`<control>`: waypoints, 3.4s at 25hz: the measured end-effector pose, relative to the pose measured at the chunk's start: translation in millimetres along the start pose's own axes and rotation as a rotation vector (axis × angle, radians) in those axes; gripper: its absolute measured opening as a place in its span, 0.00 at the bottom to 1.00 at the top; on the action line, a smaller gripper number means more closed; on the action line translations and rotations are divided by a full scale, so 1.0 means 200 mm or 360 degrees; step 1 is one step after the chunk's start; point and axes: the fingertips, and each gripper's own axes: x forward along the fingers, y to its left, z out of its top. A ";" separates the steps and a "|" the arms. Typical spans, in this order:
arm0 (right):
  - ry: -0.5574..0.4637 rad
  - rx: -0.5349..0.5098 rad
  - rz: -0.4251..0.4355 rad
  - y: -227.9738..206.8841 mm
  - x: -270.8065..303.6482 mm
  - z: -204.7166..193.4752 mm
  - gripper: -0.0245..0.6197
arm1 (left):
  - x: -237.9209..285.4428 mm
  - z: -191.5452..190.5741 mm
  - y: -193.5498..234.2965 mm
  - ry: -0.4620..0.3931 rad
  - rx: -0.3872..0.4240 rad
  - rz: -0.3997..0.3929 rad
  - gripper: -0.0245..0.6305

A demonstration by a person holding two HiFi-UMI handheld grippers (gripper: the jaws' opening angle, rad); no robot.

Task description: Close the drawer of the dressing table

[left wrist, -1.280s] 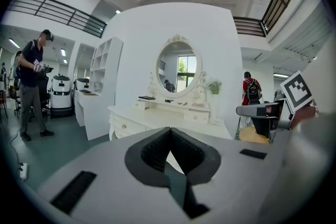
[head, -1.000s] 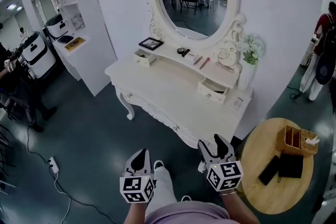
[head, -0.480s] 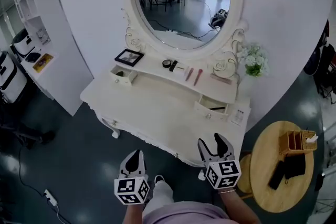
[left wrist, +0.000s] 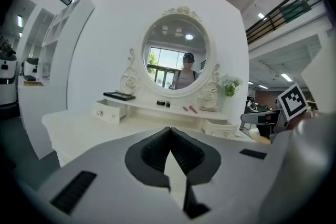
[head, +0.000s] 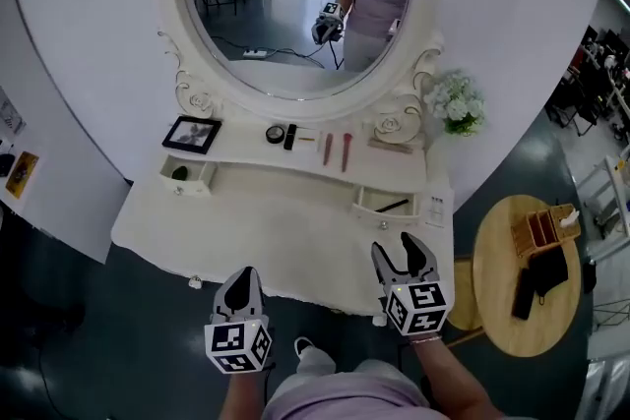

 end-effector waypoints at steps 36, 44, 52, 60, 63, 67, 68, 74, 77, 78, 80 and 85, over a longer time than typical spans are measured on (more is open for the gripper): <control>0.0380 0.0099 -0.0371 -0.25 0.44 -0.41 0.25 | 0.55 -0.08 -0.07 0.0204 0.0044 -0.0286 0.04; 0.0375 0.0087 -0.0377 -0.29 0.46 -0.41 0.20 | 0.60 -0.09 -0.07 0.0219 0.0037 -0.0276 0.04; 0.0366 0.0110 -0.0377 -0.33 0.51 -0.39 0.20 | 0.65 -0.09 -0.10 0.0228 0.0037 -0.0273 0.04; 0.0363 0.0116 -0.0377 -0.37 0.58 -0.37 0.20 | 0.68 -0.08 -0.08 0.0230 0.0029 -0.0243 0.04; 0.0367 0.0123 -0.0380 -0.39 0.61 -0.36 0.20 | 0.69 -0.08 -0.06 0.0231 0.0026 -0.0228 0.04; 0.0364 0.0128 -0.0375 -0.41 0.64 -0.34 0.20 | 0.70 -0.07 -0.04 0.0228 0.0018 -0.0207 0.04; 0.0361 0.0132 -0.0373 -0.41 0.65 -0.34 0.20 | 0.70 -0.07 -0.04 0.0227 0.0015 -0.0200 0.04; 0.0357 0.0146 -0.0363 -0.43 0.69 -0.32 0.20 | 0.72 -0.07 -0.01 0.0231 -0.0009 -0.0162 0.04; 0.0352 0.0146 -0.0355 -0.44 0.70 -0.32 0.20 | 0.73 -0.08 -0.01 0.0233 -0.0019 -0.0149 0.04; 0.0351 0.0147 -0.0352 -0.44 0.71 -0.32 0.20 | 0.73 -0.08 -0.01 0.0234 -0.0021 -0.0146 0.04; 0.0349 0.0150 -0.0347 -0.45 0.73 -0.31 0.20 | 0.74 -0.08 -0.01 0.0233 -0.0023 -0.0139 0.04; 0.0340 0.0149 -0.0336 -0.47 0.75 -0.31 0.20 | 0.76 -0.07 -0.01 0.0226 -0.0022 -0.0119 0.04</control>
